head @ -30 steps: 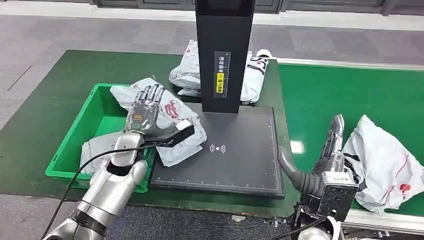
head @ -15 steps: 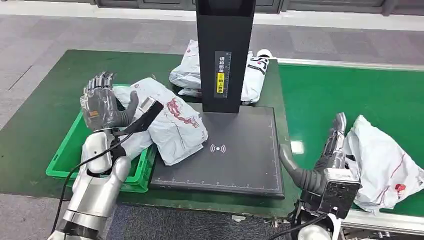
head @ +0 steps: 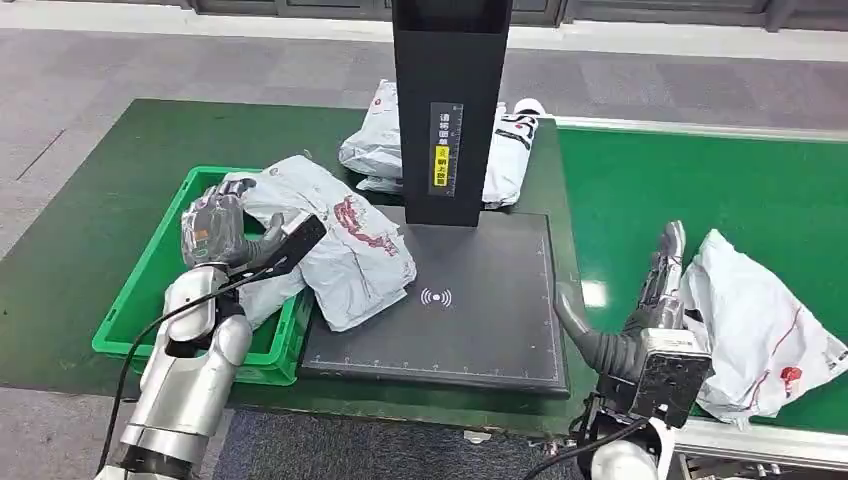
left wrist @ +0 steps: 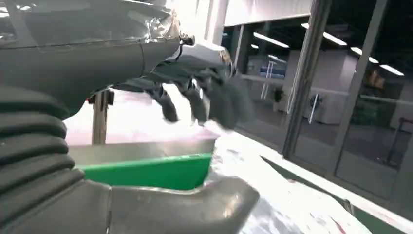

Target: Moved the parcel from conveyor to table for the left to box.

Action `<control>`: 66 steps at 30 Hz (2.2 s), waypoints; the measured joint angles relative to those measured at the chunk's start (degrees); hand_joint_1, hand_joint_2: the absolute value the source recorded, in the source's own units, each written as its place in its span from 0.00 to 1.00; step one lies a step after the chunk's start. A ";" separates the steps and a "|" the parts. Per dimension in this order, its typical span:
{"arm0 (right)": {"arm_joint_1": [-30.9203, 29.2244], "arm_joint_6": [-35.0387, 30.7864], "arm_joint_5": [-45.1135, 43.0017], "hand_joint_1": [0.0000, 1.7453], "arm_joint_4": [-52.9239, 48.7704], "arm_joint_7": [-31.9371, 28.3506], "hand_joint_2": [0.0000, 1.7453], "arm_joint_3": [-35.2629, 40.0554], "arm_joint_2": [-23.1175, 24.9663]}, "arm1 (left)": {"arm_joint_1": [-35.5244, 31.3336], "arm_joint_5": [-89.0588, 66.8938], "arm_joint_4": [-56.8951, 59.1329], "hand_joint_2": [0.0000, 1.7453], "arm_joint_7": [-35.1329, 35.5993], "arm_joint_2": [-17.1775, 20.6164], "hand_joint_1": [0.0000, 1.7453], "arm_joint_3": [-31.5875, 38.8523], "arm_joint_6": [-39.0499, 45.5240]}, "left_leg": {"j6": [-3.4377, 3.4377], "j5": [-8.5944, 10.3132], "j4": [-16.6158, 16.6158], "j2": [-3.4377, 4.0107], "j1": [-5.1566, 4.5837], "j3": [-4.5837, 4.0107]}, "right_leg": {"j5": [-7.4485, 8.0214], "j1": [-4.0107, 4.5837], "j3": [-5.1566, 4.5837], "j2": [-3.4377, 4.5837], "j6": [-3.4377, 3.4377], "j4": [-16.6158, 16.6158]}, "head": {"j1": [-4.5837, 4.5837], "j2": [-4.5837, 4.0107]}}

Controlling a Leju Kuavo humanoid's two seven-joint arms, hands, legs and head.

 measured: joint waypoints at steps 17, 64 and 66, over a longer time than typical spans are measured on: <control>0.70 1.27 0.00 0.00 0.02 -0.66 1.00 0.00 -0.02 | -1.25 5.27 -3.39 1.00 -6.10 0.79 0.00 -13.38 -10.30 | 0.00 0.00 0.01 -0.01 -0.01 -0.02 | -0.01 0.00 -0.03 -0.03 -0.01 -0.02 | 0.00 -0.02; 0.94 4.63 0.04 0.00 0.48 2.08 1.00 -2.95 0.02 | -11.11 5.29 24.52 1.00 -12.61 2.97 1.00 -34.67 -25.07 | -0.01 0.00 0.00 0.00 -0.01 0.05 | 0.00 0.00 0.01 -0.01 -0.01 0.04 | 0.00 -0.02; 0.94 4.63 0.04 0.00 0.48 2.08 1.00 -2.97 0.02 | -11.12 5.29 24.54 1.00 -12.61 2.97 1.00 -34.67 -25.07 | -0.01 0.00 0.00 0.00 -0.01 0.05 | 0.00 0.00 0.01 -0.01 -0.01 0.04 | 0.00 0.00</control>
